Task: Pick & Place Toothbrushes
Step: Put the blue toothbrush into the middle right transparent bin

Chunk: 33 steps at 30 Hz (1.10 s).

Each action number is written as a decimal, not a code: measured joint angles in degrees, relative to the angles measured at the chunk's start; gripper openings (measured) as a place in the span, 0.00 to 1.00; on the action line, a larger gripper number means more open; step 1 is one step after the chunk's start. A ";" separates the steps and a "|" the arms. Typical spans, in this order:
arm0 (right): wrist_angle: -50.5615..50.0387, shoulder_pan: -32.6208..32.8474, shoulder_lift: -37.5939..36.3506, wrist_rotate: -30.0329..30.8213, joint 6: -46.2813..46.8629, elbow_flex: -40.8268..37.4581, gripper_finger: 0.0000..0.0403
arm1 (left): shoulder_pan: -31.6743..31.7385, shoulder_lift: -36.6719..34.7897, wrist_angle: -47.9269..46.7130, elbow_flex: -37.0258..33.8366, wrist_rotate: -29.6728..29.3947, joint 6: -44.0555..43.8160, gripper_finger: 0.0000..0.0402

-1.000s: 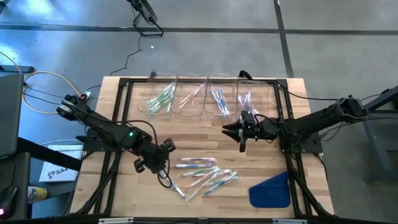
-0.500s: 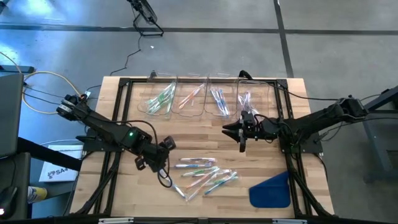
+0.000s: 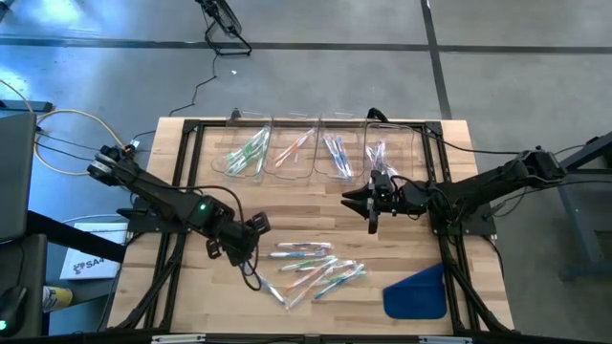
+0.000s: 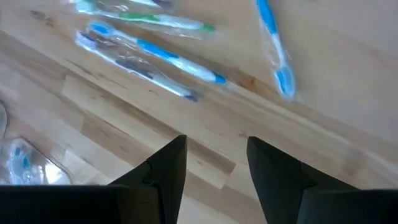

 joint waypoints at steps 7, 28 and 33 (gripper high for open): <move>-1.09 0.00 -0.02 -0.02 -0.03 0.00 0.26 | 0.02 0.88 -1.15 0.00 0.59 1.39 0.41; -1.43 -0.16 -0.02 0.20 -1.01 0.00 0.26 | -0.39 8.88 1.13 -0.02 3.50 -8.03 0.41; -1.57 -0.15 -0.02 0.20 -1.03 0.00 0.26 | -0.37 9.27 1.53 -0.02 3.59 -8.03 0.41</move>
